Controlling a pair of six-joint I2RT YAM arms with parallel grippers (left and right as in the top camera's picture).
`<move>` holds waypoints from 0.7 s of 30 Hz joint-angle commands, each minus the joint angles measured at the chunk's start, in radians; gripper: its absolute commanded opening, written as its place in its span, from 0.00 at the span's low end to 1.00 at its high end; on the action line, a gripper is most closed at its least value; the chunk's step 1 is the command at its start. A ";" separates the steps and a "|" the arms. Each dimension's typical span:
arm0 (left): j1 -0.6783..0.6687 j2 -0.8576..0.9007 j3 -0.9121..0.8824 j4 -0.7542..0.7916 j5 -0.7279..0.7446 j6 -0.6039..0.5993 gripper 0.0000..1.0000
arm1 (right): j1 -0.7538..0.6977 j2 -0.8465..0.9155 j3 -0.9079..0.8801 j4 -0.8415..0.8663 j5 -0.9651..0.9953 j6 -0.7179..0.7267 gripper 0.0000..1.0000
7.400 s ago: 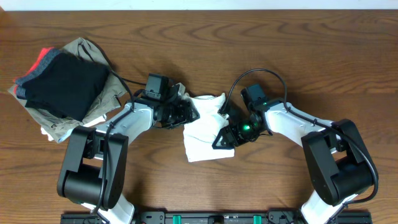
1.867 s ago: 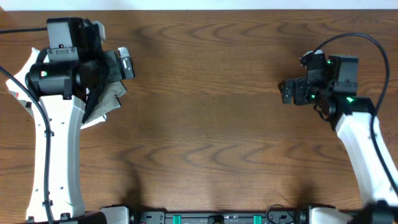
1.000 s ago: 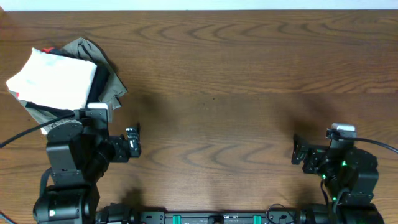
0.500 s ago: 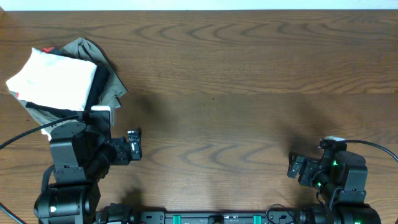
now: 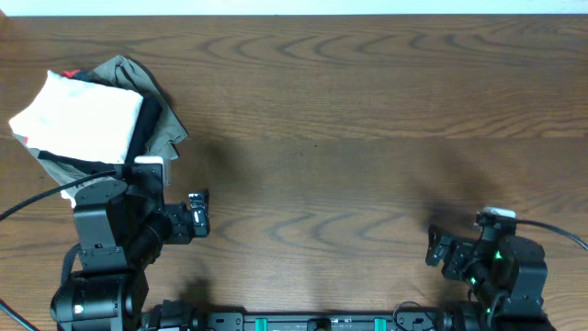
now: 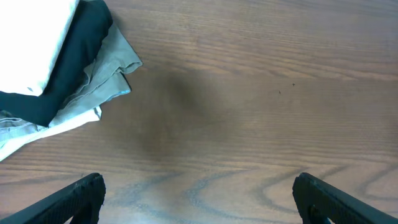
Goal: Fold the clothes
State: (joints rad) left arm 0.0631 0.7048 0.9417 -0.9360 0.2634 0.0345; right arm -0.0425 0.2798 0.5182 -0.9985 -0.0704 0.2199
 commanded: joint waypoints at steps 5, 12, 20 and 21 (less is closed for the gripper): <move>-0.004 0.001 0.003 -0.002 0.012 0.017 0.98 | -0.010 -0.138 -0.052 -0.016 0.006 0.011 0.99; -0.004 0.001 0.003 -0.002 0.012 0.017 0.98 | -0.008 -0.267 -0.143 0.138 0.005 -0.003 0.99; -0.004 0.001 0.003 -0.002 0.012 0.017 0.98 | 0.047 -0.275 -0.361 0.603 -0.053 -0.166 0.99; -0.004 0.001 0.003 -0.002 0.012 0.017 0.98 | 0.055 -0.275 -0.399 0.686 -0.053 -0.179 0.99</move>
State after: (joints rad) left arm 0.0631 0.7048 0.9417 -0.9363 0.2634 0.0345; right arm -0.0132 0.0120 0.1898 -0.4049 -0.1047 0.1215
